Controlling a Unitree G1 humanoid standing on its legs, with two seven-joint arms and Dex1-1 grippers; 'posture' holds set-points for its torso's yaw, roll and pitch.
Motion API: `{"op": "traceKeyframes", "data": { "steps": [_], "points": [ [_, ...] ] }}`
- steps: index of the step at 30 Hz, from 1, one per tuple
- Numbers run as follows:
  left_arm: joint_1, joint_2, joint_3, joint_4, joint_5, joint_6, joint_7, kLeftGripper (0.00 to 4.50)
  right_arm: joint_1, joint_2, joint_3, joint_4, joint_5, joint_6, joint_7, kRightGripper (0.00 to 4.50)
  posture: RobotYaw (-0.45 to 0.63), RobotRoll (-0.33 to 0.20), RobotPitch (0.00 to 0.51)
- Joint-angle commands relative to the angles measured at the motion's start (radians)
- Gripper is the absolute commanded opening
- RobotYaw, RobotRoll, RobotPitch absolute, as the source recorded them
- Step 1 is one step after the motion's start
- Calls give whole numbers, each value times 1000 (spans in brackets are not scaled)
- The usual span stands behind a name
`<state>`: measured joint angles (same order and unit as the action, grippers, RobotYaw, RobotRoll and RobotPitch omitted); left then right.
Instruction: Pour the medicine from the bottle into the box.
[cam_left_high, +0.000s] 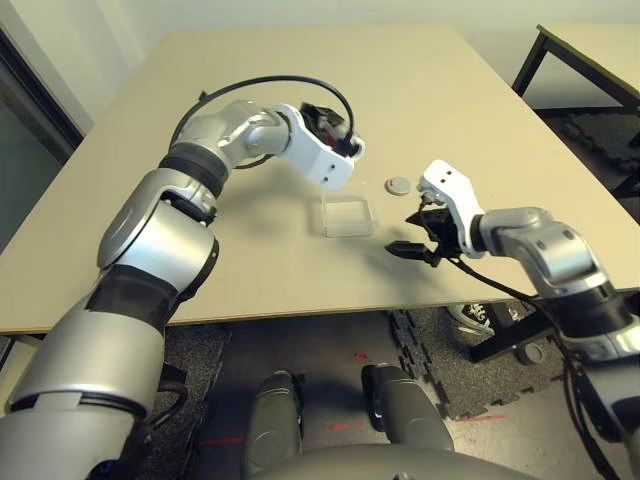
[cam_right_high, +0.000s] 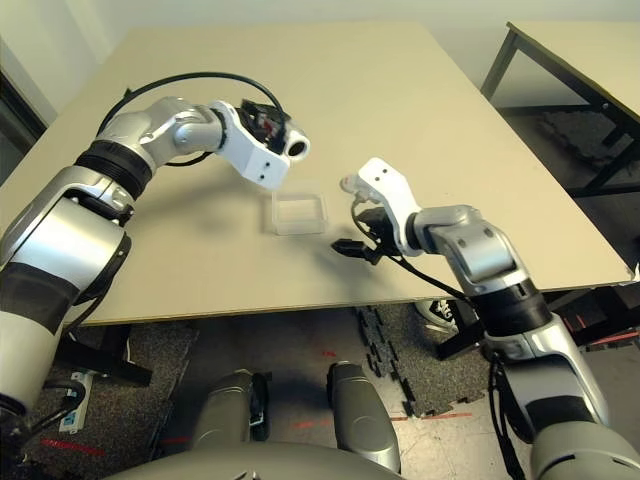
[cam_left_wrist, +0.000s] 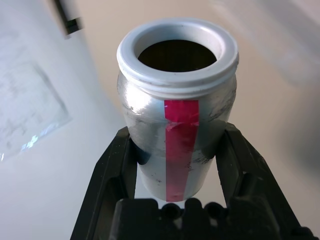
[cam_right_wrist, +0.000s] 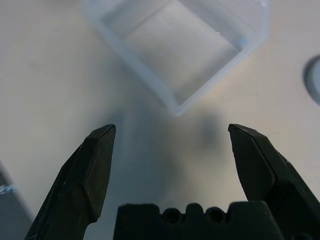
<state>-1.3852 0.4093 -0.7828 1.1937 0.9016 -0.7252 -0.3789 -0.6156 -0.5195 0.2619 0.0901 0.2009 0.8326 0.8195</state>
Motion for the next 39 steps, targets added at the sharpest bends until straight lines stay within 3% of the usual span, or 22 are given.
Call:
{"op": "traceKeyframes", "data": {
  "steps": [1, 14, 22, 24, 29, 33, 36, 39],
  "points": [
    [-6, 10, -37, 20, 51, 1, 38, 2397, -29, 21, 8, 52, -22, -33, -11, 4500, -175, 0, 63],
    [-16, -23, -98, 36, 141, 50, 140, 2397, -56, 37, 15, 81, -38, -45, 12, 4500, -155, 0, 71],
    [4, -43, -80, 44, 119, 47, 136, 2397, -47, 42, 15, 65, -34, -34, 13, 4500, -162, 0, 74],
    [25, -52, -13, 59, 36, 50, 85, 2397, -42, 41, 13, 60, -32, -36, 13, 4500, -168, 0, 74],
    [96, -98, 275, 78, -292, 167, -136, 2397, -25, 44, 2, 51, -30, -48, 4, 4500, -169, 0, 78],
    [146, -162, 598, 82, -629, 471, -290, 2397, -13, 48, -9, 44, -25, -62, -2, 4500, -162, 0, 79],
    [177, -168, 762, 74, -779, 634, -247, 2397, -7, 59, -28, 46, -17, -102, -8, 4500, -154, 0, 79],
    [217, -157, 845, 61, -846, 693, -189, 2397, 2, 72, -59, 53, -1, -155, -7, 4500, -147, 0, 81]
  ]
}}
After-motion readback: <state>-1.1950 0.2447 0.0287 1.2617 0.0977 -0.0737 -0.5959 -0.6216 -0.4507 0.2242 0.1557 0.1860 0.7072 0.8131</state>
